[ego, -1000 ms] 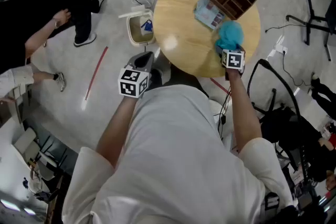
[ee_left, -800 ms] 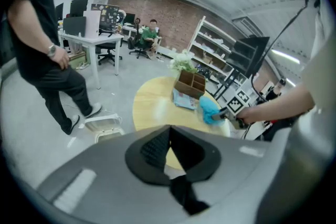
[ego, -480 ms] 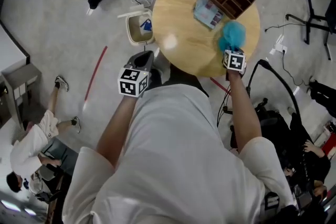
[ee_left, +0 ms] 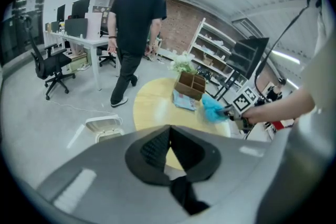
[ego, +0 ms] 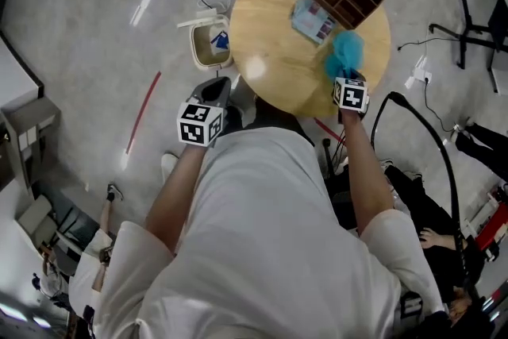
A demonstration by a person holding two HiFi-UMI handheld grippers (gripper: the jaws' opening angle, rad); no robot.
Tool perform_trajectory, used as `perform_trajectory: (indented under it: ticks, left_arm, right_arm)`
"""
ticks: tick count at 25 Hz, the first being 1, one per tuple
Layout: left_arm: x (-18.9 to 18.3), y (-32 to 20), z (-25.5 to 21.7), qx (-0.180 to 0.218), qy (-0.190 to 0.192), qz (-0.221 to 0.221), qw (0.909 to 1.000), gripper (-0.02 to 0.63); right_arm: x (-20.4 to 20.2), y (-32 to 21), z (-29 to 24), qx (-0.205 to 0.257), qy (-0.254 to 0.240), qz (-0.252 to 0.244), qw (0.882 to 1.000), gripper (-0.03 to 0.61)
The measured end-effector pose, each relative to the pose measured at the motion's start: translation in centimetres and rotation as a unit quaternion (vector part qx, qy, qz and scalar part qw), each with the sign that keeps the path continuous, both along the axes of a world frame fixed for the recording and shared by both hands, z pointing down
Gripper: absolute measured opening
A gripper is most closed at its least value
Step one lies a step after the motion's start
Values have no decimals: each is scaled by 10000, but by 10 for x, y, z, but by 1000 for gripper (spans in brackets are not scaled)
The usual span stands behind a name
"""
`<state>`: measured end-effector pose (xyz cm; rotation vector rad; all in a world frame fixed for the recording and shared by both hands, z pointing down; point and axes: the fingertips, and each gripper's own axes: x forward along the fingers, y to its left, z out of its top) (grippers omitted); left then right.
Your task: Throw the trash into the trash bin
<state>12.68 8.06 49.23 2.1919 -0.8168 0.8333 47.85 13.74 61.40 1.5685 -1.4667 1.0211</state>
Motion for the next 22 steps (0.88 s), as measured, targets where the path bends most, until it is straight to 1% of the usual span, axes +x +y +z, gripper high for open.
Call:
perform_trajectory:
  ticks: [3, 7, 11, 15, 22]
  left_arm:
    - [-4, 3, -1, 15, 0, -45, 10000, 5]
    - [-11, 4, 1, 42, 8, -146, 9999, 3]
    - [-18, 4, -3, 103, 26, -263, 9996, 3]
    - [-27, 3, -5, 117, 54, -380, 9992, 3]
    - [-56, 0, -3, 173, 74, -544, 9983, 3]
  right_arm:
    - [-2, 0, -5, 48, 83, -7, 10000, 9]
    - [-11, -8, -14, 251, 209, -226, 9992, 9]
    - [-22, -14, -22, 358, 200, -342, 9986, 9]
    - [-33, -17, -25, 346, 190, -466, 9981, 9]
    - [-69, -29, -31, 409, 138, -686, 9967, 9]
